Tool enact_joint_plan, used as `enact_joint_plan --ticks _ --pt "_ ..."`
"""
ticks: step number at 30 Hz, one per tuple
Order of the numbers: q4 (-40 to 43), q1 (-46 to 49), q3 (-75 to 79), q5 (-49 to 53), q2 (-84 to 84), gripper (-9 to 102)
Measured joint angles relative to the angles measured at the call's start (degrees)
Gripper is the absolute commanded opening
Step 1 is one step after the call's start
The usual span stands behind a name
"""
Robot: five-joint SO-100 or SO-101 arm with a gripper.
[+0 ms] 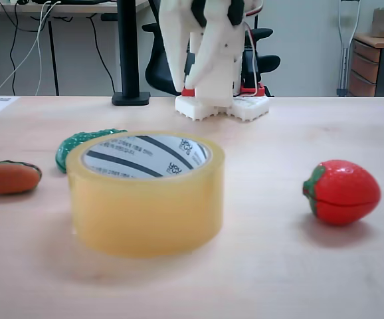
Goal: Grasp a cucumber and put it in the hole.
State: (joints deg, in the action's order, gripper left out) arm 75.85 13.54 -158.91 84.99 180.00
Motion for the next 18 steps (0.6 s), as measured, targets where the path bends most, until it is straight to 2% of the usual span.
enact_joint_plan --ticks 7,13,18 --pt "-0.8 6.9 12.8 0.0 -14.7 2" --pt "-2.7 12.6 19.4 0.0 -24.4 13" --pt "-4.8 17.8 22.9 0.0 -30.4 17"
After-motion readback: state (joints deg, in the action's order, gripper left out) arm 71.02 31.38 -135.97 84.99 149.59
